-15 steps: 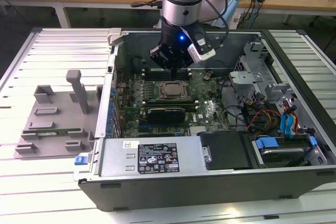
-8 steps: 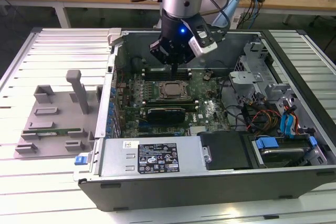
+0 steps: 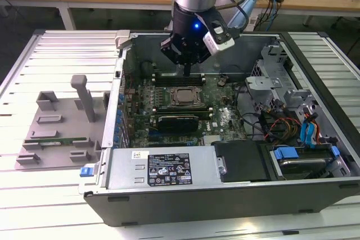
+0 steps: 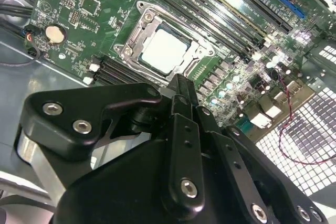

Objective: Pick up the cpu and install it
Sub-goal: 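Install the second cpu locking lever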

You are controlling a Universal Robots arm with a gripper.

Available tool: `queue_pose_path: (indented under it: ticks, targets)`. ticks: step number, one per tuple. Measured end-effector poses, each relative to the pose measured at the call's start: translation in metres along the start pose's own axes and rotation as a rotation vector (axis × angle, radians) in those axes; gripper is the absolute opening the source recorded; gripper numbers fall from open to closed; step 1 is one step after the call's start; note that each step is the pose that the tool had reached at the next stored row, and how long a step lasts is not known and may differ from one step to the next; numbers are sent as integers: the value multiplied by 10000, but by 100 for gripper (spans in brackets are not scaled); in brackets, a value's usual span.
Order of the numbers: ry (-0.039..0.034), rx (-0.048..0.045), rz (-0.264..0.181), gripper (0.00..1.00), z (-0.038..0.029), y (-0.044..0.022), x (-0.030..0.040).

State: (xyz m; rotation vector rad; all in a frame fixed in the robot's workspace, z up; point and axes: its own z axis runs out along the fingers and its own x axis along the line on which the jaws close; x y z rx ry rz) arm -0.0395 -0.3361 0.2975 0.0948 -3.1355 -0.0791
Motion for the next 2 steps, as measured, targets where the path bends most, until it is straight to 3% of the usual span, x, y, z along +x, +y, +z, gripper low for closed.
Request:
queue_pose_path:
  ticks: [2]
  targets:
    - [0, 0, 0, 11, -1, 0, 0]
